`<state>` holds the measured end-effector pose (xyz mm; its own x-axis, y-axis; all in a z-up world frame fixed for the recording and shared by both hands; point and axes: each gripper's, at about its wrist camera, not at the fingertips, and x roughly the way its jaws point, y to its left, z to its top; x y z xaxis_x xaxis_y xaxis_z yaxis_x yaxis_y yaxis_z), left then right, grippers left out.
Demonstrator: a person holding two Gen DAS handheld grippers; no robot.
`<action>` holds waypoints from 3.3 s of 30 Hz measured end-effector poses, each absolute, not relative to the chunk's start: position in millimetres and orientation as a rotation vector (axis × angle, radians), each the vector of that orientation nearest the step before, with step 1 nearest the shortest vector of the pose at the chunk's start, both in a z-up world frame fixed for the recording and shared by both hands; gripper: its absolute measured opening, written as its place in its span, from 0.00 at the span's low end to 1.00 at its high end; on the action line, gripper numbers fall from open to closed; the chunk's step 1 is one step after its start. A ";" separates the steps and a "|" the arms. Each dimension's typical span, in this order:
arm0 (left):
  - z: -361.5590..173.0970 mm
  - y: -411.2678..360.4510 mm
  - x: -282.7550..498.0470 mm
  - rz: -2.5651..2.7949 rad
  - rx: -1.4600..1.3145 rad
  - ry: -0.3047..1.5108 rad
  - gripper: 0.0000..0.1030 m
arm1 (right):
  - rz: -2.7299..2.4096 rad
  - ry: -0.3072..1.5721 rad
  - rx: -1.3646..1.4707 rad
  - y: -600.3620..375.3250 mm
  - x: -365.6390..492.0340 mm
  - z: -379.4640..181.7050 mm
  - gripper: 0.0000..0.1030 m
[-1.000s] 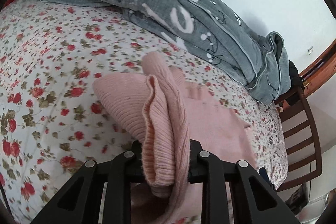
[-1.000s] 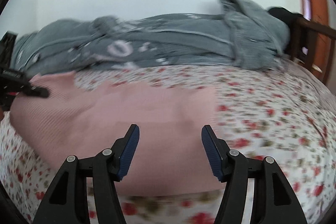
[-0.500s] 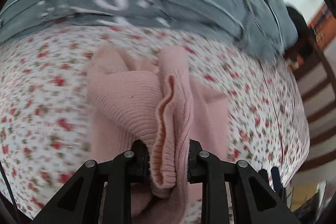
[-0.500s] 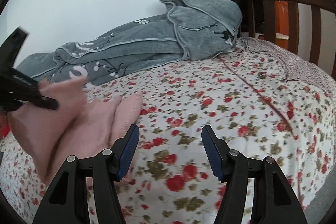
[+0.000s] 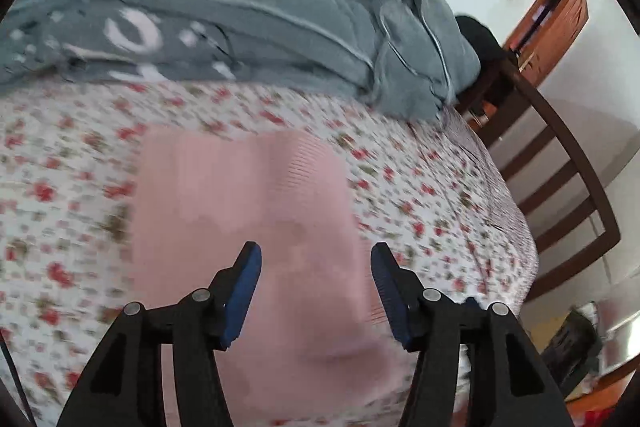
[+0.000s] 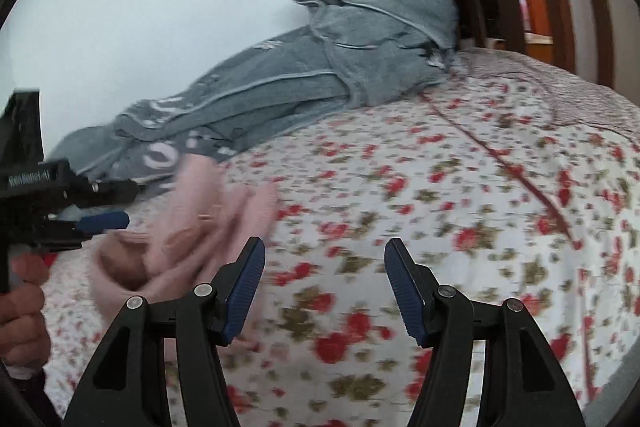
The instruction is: Fold small clothes
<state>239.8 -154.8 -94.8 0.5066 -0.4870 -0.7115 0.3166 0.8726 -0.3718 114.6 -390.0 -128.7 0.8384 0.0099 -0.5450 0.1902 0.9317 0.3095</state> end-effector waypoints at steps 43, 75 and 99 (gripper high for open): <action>-195.1 -66.7 288.2 -0.569 -0.439 1.042 0.59 | 0.113 0.619 0.464 -359.6 189.9 -101.2 0.74; -130.8 2.2 229.5 -0.236 -0.137 0.901 0.56 | 0.148 0.796 0.144 -218.9 212.3 -146.4 0.22; -18.7 -16.3 63.6 -0.101 -0.013 0.709 0.87 | 0.034 0.661 0.002 -227.0 55.1 -18.6 0.99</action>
<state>63.6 -16.3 -18.7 0.7543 -0.0973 -0.6492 0.0888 0.9950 -0.0459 55.1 -227.0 -18.6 0.7888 0.0319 -0.6138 -0.0308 0.9994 0.0124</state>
